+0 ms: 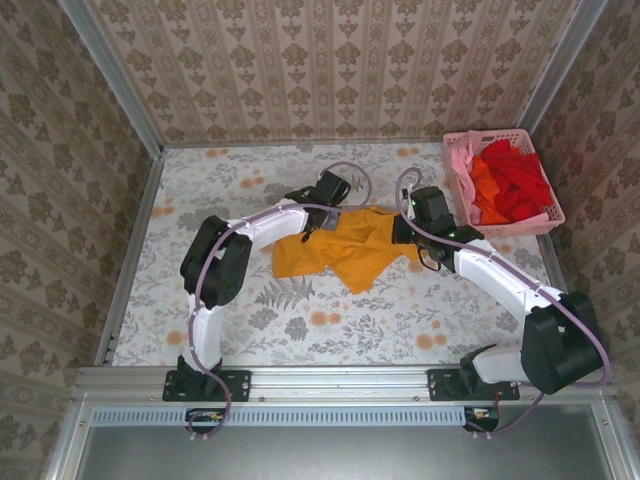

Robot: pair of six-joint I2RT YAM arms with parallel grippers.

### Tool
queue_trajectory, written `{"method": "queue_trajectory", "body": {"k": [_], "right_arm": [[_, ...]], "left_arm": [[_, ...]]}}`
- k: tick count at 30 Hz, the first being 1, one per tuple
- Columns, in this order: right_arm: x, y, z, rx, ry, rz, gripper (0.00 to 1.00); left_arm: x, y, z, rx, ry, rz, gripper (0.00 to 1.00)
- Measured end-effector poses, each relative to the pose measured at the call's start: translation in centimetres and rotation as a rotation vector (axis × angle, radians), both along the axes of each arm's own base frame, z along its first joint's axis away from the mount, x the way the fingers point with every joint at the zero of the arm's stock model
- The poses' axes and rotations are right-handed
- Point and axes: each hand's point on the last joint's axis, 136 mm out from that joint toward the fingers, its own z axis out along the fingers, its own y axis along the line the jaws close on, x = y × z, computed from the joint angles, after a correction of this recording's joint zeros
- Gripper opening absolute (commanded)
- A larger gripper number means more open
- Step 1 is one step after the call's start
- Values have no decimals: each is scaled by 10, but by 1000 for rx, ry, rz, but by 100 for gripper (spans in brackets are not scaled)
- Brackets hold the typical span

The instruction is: Fold and stack the t-shirts

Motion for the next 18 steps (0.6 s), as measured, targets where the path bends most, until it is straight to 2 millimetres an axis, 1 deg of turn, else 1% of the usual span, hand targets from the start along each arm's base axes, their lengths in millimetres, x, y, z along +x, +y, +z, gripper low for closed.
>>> {"method": "queue_trajectory", "body": {"k": [1, 3, 4, 5, 8, 10, 11, 12, 14, 15, 17, 18], "right_arm": [[0, -2, 0, 0, -1, -4, 0], [0, -4, 1, 0, -3, -11, 0], [1, -6, 1, 0, -4, -15, 0], [1, -7, 1, 0, -4, -18, 0], [2, -9, 1, 0, -5, -25, 0], [2, -11, 1, -1, -5, -31, 0], [3, -12, 1, -1, -5, -34, 0], [3, -13, 1, -2, -5, -36, 0], [4, -16, 1, -4, -6, -44, 0], [4, -18, 2, -6, -7, -51, 0], [6, -23, 2, -12, -9, -66, 0], [6, -25, 2, -15, -10, -75, 0]], "left_arm": [[-1, 2, -2, 14, 7, 0, 25], [-2, 7, -3, 28, 12, 8, 10], [-1, 9, -2, 28, 11, 14, 4], [0, 11, -2, 27, 10, 20, 0], [-2, 24, -3, 36, 15, 42, 0], [-7, 37, 4, 39, 9, 57, 0], [-10, 43, 9, 39, 2, 64, 0], [-12, 50, 19, 32, -11, 74, 0], [-17, 62, 42, 4, -47, 94, 0], [-19, 70, 57, -20, -72, 110, 0], [-23, 87, 82, -67, -117, 145, 0], [-26, 99, 94, -92, -142, 169, 0]]}}
